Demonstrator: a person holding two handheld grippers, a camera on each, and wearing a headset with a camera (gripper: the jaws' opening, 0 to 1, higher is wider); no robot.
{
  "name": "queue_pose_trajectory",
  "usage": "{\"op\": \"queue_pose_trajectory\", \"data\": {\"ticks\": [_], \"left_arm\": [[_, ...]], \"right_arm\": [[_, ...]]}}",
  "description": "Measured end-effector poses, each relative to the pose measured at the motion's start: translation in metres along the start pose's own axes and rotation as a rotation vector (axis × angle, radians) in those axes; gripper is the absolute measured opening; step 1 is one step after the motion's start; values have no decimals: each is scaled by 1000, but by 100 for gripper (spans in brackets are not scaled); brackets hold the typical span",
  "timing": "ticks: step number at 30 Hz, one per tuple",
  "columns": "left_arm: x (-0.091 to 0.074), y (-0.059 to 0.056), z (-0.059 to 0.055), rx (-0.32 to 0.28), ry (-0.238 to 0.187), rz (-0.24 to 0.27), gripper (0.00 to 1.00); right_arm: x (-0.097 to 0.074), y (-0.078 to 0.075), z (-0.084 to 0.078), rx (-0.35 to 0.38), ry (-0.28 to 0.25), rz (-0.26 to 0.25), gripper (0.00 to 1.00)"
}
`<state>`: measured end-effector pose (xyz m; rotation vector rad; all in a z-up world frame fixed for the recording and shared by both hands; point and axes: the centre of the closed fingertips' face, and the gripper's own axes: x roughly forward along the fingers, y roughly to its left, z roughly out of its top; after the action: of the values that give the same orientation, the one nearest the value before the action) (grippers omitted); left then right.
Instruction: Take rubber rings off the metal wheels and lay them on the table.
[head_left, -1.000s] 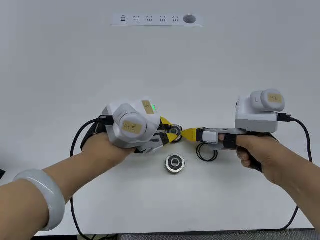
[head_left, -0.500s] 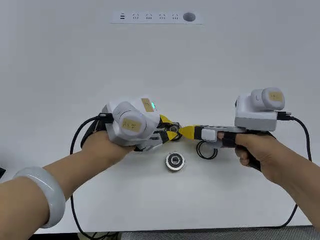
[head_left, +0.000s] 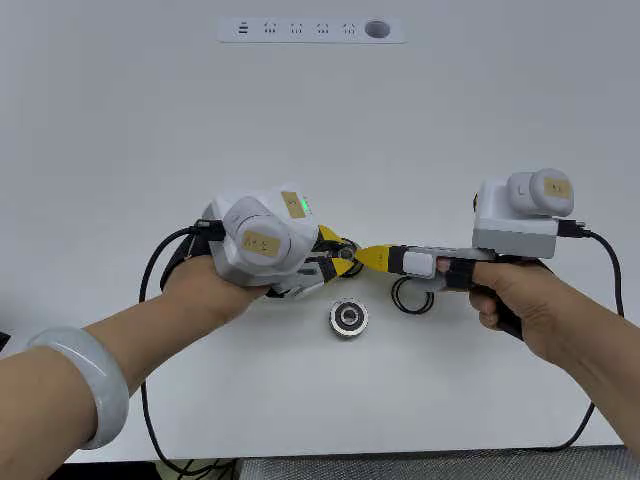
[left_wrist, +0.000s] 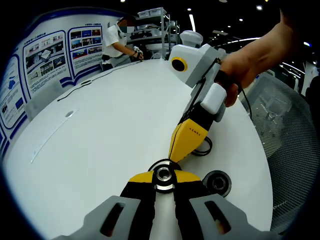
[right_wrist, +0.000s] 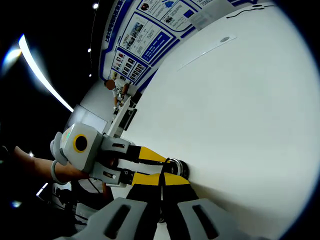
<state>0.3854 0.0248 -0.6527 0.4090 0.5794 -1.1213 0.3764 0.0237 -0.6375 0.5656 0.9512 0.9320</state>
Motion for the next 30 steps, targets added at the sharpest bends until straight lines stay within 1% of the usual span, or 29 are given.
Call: {"op": "queue_pose_trajectory", "data": {"ticks": [4,7,8,13,17,20,25,30], "left_arm": [[0,0,0,3,-5,-1,14],[-1,1,2,9,-15,4,17],[-2,0,2,5,-19,-1,18],[-5,-1,4,28,-28,4,19],[-7,-2,5,37,-42,15,28],[-7,-2,2,31,-32,19,33],[-11,-2,0,20,-36,22,36],[-14,2,-3,16,-44,43,46]], "right_arm": [[1,-4,-1,0,2,-17,1],[2,-6,-2,0,0,-28,2],[2,-6,-2,0,-1,-29,2],[2,-6,-1,-2,0,-28,2],[2,-6,-1,1,1,-24,2],[2,-4,-1,-2,3,-22,2],[1,1,-1,-3,1,-10,2],[0,7,0,-8,-3,2,2]]}}
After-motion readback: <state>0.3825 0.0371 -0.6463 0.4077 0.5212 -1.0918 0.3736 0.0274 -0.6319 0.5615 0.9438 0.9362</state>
